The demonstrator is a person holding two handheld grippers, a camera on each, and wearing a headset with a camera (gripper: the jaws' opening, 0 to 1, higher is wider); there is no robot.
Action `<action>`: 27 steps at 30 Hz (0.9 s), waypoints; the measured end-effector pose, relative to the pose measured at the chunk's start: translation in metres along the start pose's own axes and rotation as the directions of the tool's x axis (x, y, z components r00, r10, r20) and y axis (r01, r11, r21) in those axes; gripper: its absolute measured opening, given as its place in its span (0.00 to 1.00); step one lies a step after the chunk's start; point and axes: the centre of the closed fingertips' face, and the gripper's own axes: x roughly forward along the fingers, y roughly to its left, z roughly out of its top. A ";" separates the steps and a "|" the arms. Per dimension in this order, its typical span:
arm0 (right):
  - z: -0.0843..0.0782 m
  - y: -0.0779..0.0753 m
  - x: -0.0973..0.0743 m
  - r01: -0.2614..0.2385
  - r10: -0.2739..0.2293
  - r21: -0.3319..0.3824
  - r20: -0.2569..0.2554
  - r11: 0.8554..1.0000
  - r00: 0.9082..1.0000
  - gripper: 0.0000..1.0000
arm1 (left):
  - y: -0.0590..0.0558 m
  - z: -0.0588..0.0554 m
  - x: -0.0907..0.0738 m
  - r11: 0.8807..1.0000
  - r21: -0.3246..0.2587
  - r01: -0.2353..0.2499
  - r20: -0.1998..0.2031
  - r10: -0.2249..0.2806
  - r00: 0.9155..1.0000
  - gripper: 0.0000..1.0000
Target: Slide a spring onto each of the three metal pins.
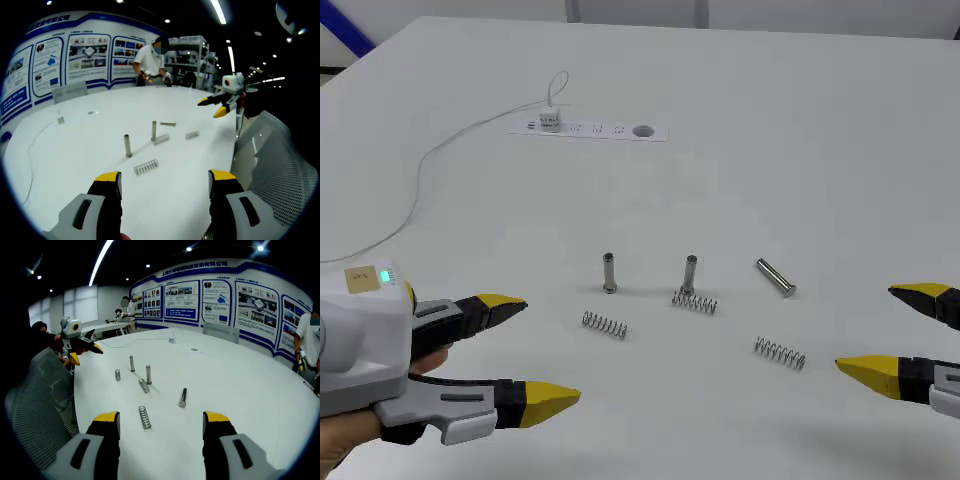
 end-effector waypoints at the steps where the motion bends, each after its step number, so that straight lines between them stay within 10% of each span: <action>1: 0.000 0.000 0.001 -0.003 0.003 -0.001 0.001 1.000 1.000 0.68 | 0.000 0.000 0.000 1.000 0.000 -0.001 0.000 0.001 1.000 0.72; 27: 0.005 -0.003 0.009 -0.021 0.021 -0.001 -0.020 1.000 1.000 0.65 | -0.001 0.000 -0.002 1.000 -0.002 -0.013 0.003 0.013 1.000 0.72</action>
